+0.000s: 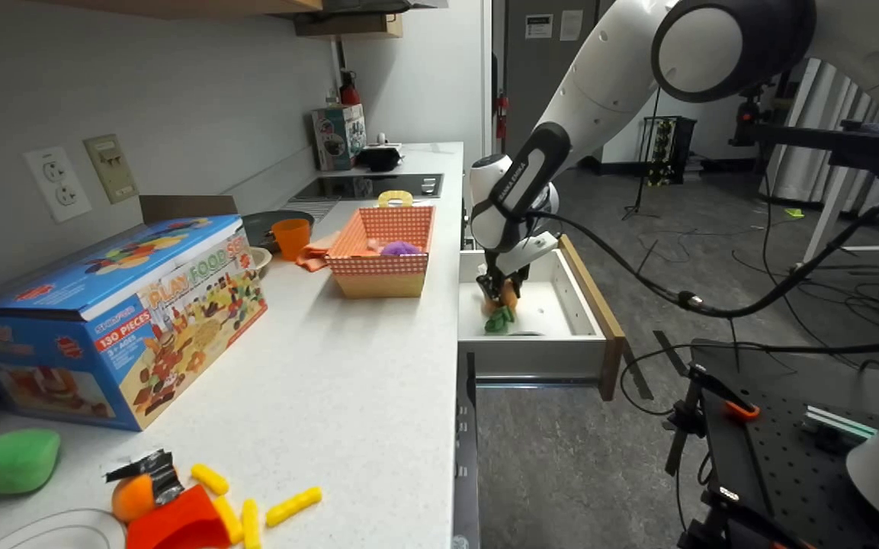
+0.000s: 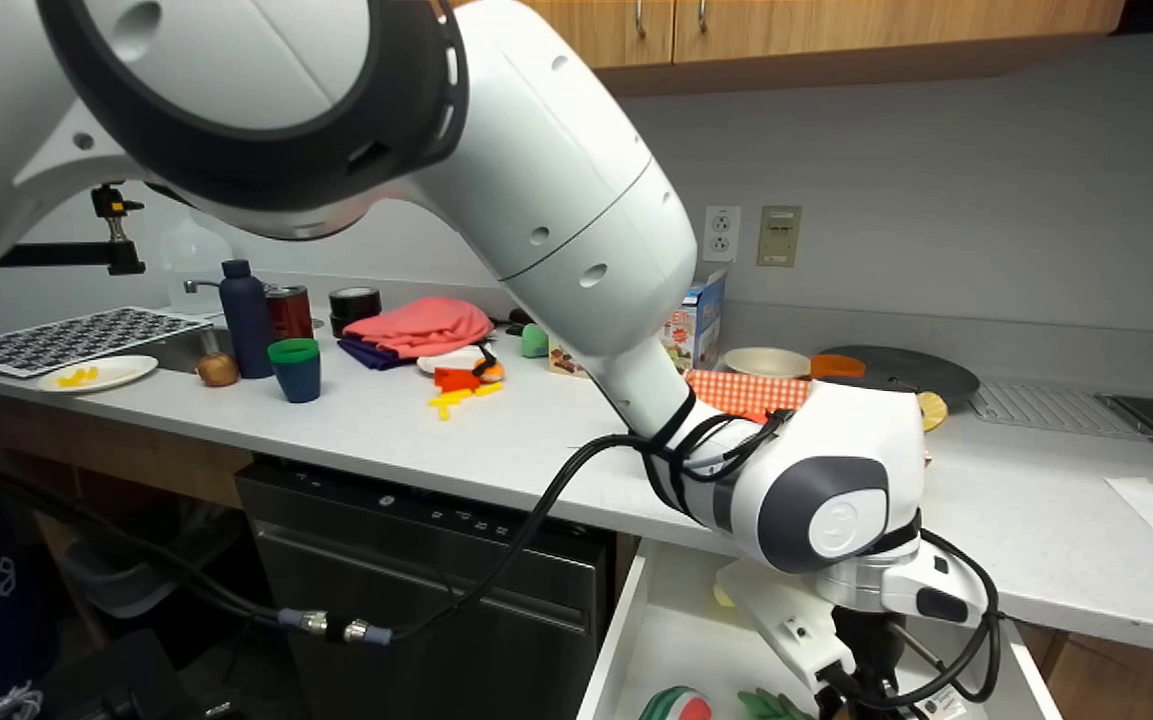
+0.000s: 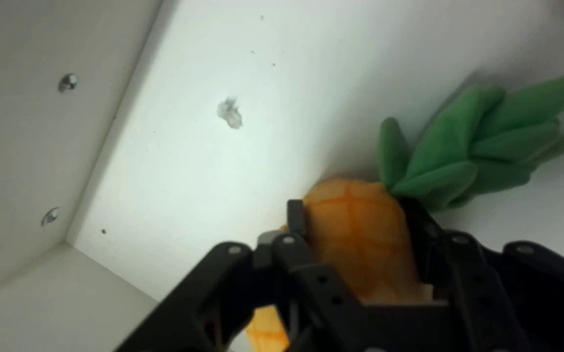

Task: Open the drawer, remove the pineapple and watermelon plush toy from the drawer and put them in the basket then close the drawer

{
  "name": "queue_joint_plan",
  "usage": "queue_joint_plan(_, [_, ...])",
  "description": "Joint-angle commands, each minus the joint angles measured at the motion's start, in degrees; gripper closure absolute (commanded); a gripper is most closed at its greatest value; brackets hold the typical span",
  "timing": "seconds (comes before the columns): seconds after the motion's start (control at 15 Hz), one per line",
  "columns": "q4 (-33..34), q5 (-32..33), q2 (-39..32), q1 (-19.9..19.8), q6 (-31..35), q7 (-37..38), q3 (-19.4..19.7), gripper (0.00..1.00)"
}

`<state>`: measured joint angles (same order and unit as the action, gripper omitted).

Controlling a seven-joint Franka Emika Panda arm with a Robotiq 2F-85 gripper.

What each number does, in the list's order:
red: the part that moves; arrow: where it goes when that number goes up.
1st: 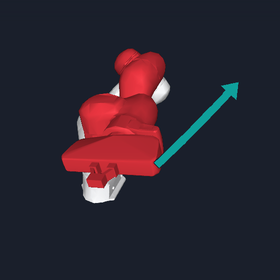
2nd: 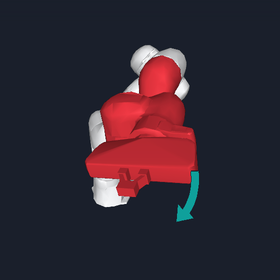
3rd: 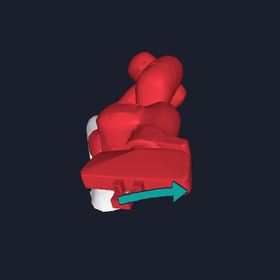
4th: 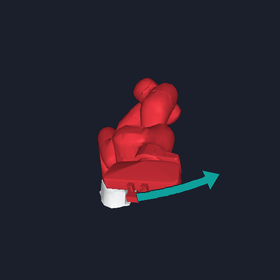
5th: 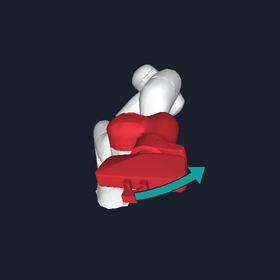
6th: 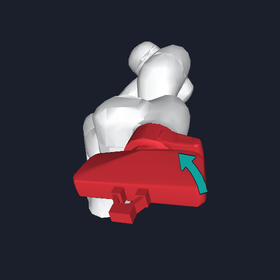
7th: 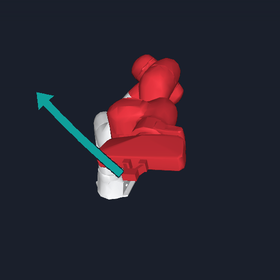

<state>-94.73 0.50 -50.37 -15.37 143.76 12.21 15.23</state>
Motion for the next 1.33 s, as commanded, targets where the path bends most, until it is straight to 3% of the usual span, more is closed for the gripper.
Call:
queue_joint_plan(0.0, [1.0,0.2,0.7,0.1,-3.3,-0.6,1.1,0.79])
queue_joint_plan(0.2, [-1.2,2.2,3.6,1.4,-4.2,0.4,3.7,0.98])
queue_joint_plan(0.6, [-9.0,8.2,14.8,4.6,-1.5,1.4,9.4,0.97])
queue_joint_plan(0.87, [-12.7,9.2,23.2,5.1,3.3,0.3,7.3,0.97])
queue_joint_plan(1.27, [-11.3,4.1,28.5,4.7,9.6,-2.2,-1.3,0.97])
